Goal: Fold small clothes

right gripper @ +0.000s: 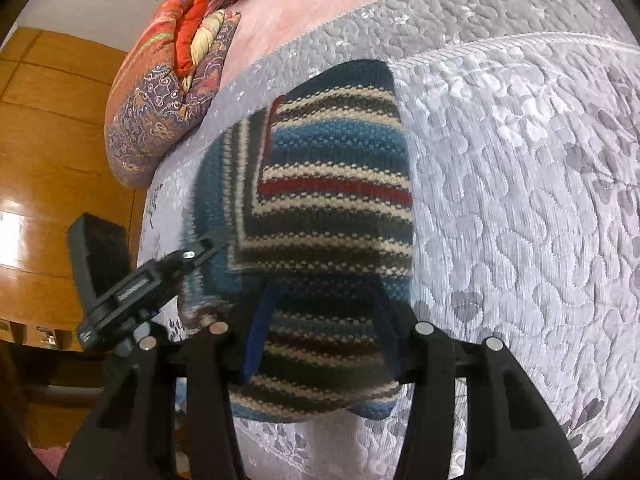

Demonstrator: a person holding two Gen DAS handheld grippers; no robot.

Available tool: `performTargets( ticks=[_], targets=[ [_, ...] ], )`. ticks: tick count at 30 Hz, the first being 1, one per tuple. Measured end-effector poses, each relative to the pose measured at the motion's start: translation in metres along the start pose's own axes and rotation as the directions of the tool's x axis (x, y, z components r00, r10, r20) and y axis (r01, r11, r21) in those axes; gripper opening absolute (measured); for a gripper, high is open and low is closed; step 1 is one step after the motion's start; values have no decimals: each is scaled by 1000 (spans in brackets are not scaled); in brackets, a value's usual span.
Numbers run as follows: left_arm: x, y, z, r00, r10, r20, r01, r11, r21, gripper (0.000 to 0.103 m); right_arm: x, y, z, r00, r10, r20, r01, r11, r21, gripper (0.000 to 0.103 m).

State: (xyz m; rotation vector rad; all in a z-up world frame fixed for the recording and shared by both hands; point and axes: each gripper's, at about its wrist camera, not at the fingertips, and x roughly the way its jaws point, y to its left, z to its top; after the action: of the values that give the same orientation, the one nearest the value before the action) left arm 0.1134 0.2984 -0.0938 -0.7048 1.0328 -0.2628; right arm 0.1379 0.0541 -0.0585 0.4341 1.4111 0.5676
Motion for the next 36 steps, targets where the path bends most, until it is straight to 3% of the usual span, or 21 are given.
performTargets(
  ticks=[3, 10, 19, 30, 36],
  targets=[
    [-21, -4, 5, 999, -19, 35, 18, 999, 35, 17, 0, -2, 1, 1000, 3, 2, -3, 1000, 10, 48],
    [-63, 8, 20, 997, 10, 80, -17, 997, 80, 17, 10, 10, 1, 999, 30, -20, -30, 1000, -7, 50],
    [-109, 61, 35, 988, 87, 125, -95, 994, 57, 17, 32, 43, 8, 995, 43, -88, -50, 996, -71, 56],
    [-98, 133, 28, 989, 113, 95, -111, 993, -29, 17, 74, 75, -4, 985, -5, -170, -16, 992, -125, 57],
    [-81, 155, 26, 990, 113, 83, -111, 993, -28, 18, 93, 80, -9, 979, -49, -197, 20, 989, -148, 57]
  ],
)
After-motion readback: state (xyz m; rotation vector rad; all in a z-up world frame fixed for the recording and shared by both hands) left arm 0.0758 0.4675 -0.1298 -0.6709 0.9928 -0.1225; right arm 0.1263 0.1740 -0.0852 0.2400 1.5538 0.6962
